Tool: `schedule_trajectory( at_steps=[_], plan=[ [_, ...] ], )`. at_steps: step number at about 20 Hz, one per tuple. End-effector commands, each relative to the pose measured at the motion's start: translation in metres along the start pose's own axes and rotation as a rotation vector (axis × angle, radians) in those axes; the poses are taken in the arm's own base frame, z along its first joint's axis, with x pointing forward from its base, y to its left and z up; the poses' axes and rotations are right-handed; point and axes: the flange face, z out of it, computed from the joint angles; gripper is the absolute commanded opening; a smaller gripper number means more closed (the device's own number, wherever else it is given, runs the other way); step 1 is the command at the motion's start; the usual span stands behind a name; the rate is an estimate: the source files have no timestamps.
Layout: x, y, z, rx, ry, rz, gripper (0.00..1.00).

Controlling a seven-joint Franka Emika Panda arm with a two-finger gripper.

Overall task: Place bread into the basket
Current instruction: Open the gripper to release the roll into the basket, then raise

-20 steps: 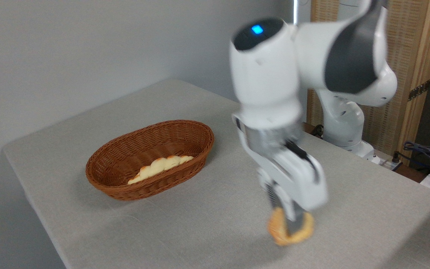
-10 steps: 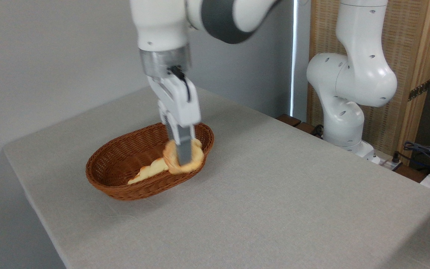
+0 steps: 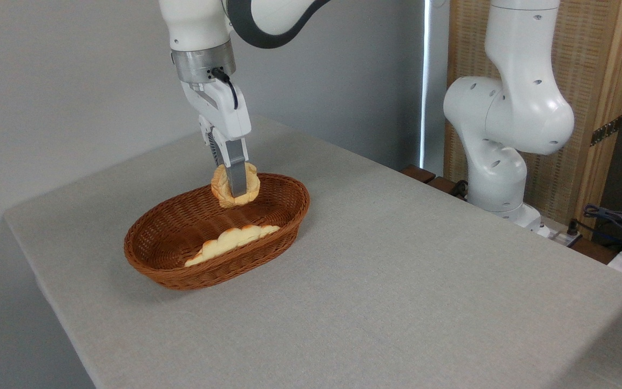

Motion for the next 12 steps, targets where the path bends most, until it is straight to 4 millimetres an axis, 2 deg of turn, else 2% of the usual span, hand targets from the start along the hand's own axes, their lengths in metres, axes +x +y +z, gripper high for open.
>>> schedule_trajectory(
  at_steps=[1,6,8,10,12],
  plan=[
    [-0.001,-0.007,-0.002,-0.023,0.013,-0.025,1.00],
    [0.000,-0.008,0.001,-0.029,0.010,-0.029,1.00],
    [-0.002,-0.014,-0.005,-0.022,0.020,-0.034,1.00],
    [-0.010,-0.033,-0.020,-0.006,0.046,-0.076,1.00],
    [-0.039,-0.068,-0.026,-0.004,0.054,-0.152,1.00]
  ],
)
